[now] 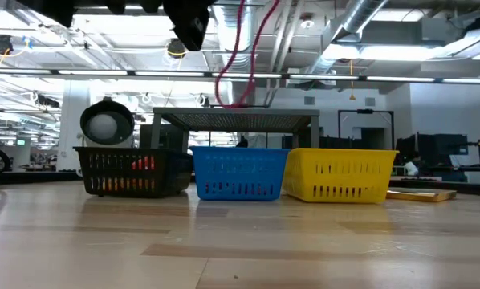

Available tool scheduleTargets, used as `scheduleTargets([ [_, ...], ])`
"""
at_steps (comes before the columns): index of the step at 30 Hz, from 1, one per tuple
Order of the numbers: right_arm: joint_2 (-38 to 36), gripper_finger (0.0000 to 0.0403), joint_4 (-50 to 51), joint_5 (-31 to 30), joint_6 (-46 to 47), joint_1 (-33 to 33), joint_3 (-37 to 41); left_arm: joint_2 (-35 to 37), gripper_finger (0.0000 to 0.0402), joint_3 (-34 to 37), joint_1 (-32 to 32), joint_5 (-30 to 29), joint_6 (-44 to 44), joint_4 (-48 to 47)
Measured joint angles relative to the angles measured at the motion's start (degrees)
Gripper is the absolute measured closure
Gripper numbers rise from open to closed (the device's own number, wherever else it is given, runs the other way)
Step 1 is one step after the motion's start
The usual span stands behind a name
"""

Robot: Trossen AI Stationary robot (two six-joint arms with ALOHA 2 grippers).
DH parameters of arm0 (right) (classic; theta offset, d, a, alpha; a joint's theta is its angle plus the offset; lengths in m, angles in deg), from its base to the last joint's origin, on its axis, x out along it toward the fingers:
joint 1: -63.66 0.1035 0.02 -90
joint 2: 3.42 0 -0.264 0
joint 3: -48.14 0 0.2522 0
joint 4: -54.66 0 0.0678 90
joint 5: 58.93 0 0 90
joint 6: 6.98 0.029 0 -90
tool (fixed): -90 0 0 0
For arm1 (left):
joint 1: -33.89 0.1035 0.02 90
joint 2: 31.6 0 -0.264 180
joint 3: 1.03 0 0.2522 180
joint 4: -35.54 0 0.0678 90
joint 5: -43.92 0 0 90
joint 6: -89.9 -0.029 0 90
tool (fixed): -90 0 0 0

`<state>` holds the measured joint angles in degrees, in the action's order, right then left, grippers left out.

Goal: Pick & Place Office Desk Supplies
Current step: Put the red rubber band into the blue basket

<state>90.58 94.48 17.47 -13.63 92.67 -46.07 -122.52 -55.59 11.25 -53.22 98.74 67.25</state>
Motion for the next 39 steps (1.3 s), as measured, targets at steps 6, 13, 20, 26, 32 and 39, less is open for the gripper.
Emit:
scheduleTargets([
  [6,0.0,0.0403,-1.7,-0.1,-1.6,-0.4,0.0,0.0,0.03,-0.2,0.2,0.0,0.0,-0.1],
  [13,0.0,0.0403,-3.1,-0.2,-3.1,-1.3,0.0,0.0,0.03,-0.2,0.2,0.0,0.2,0.0],
  [20,0.0,0.0403,-5.9,-0.1,-5.4,-2.5,0.0,0.0,0.03,-0.9,0.2,0.0,0.2,0.1],
  [26,0.0,0.0403,-6.0,0.0,-5.5,-3.0,0.0,0.0,0.03,-1.0,0.2,0.1,0.2,-0.2],
  [32,0.0,0.0403,-7.7,0.0,-6.1,-3.0,0.0,0.0,0.0332,-1.0,0.2,0.7,0.1,-0.5],
  [39,0.0,0.0403,-8.4,0.0,-6.4,-3.0,0.0,0.0,0.0393,-1.0,0.2,0.8,0.0,-0.8],
])
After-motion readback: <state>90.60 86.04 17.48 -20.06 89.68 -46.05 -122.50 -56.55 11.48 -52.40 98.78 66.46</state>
